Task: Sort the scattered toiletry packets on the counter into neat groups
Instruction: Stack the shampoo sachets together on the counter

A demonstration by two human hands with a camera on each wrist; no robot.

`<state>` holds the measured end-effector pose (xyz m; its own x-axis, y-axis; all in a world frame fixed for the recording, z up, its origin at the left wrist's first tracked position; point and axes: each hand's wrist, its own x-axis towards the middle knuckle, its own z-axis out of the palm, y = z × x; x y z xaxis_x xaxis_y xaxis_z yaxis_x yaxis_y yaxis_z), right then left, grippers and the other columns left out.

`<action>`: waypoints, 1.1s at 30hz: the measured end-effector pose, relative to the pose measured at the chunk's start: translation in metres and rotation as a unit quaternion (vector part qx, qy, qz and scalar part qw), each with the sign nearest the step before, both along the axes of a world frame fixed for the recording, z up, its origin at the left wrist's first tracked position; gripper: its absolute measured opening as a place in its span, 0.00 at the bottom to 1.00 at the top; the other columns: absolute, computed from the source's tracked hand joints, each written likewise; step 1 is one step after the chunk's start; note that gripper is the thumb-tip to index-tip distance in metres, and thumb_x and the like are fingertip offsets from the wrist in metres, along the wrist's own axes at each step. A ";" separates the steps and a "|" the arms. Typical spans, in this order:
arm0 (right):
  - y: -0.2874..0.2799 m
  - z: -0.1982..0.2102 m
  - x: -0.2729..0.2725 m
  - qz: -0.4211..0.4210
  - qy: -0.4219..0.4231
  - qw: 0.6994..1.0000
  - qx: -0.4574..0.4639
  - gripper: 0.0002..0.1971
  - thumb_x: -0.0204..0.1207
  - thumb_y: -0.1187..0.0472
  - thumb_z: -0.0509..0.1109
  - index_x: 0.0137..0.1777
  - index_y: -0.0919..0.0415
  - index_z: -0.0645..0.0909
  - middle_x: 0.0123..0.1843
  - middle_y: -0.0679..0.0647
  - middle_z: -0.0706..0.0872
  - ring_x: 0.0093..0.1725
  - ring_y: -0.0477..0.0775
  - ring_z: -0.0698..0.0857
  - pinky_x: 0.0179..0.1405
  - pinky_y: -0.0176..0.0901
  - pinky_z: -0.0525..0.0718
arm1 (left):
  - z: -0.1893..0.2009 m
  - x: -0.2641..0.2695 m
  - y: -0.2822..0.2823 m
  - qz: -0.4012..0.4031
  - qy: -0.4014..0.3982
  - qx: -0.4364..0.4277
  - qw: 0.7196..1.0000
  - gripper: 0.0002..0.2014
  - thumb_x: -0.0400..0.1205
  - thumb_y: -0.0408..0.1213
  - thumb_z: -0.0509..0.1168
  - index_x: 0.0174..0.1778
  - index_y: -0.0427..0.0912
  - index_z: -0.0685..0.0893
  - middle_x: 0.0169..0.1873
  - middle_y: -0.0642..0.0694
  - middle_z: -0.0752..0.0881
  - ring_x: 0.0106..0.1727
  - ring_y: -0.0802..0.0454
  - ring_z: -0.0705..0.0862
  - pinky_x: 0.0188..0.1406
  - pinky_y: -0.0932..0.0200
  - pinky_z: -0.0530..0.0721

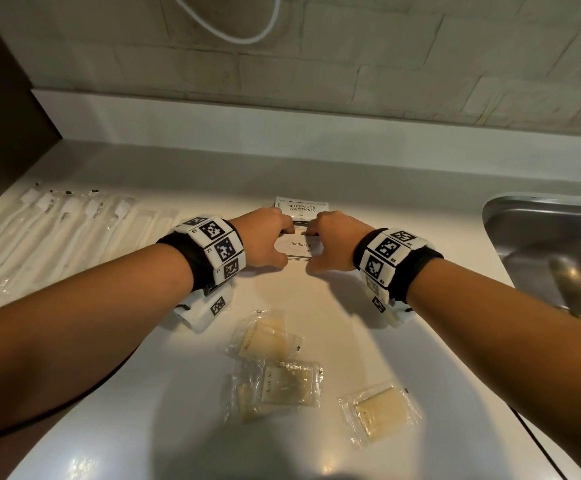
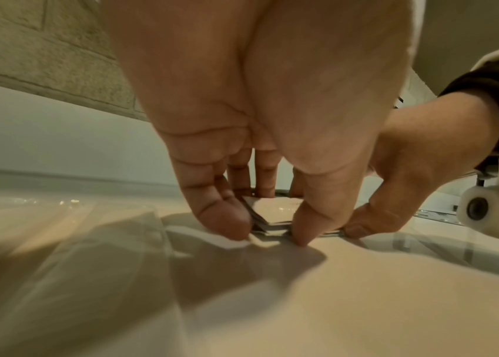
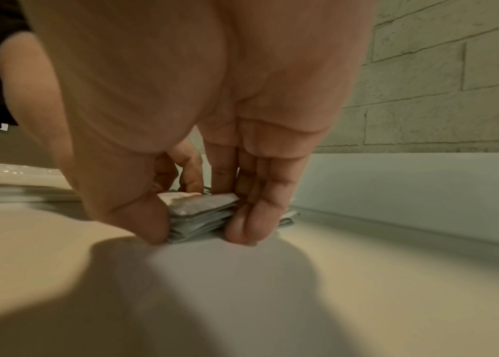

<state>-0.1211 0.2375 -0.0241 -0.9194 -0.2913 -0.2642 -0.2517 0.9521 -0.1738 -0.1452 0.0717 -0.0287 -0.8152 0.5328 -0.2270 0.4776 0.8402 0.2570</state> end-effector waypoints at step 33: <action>-0.020 0.039 0.127 0.051 -0.059 0.997 -0.025 0.29 0.73 0.44 0.73 0.71 0.52 0.74 0.63 0.49 0.83 0.56 0.50 0.81 0.60 0.44 0.80 | 0.036 0.106 -0.045 0.000 -0.040 0.043 0.998 0.23 0.77 0.52 0.72 0.66 0.50 0.79 0.48 0.54 0.84 0.46 0.57 0.83 0.45 0.60 0.80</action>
